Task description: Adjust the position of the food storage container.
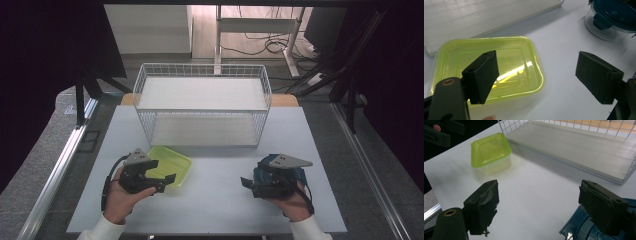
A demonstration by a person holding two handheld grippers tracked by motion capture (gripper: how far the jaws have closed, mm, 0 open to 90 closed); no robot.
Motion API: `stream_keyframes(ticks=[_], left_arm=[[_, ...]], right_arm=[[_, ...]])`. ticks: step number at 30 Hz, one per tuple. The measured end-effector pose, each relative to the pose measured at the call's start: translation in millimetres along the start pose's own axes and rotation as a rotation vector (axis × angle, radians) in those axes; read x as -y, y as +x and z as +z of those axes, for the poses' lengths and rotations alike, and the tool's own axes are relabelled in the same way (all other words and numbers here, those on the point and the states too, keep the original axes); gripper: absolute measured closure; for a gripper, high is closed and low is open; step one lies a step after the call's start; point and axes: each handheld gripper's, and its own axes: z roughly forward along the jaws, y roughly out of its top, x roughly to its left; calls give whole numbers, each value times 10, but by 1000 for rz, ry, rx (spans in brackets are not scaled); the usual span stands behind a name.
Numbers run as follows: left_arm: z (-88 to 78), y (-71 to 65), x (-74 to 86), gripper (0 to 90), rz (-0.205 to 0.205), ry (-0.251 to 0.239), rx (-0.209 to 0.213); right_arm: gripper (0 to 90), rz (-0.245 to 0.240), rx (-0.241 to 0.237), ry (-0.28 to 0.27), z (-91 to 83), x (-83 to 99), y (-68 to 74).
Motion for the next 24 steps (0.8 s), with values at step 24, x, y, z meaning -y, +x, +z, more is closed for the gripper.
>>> stream_keyframes(ticks=[24], left_arm=[[-83, -31, 5, 182, -8, 16, 8]], right_arm=[[257, 17, 77, 17, -198, -106, -173]])
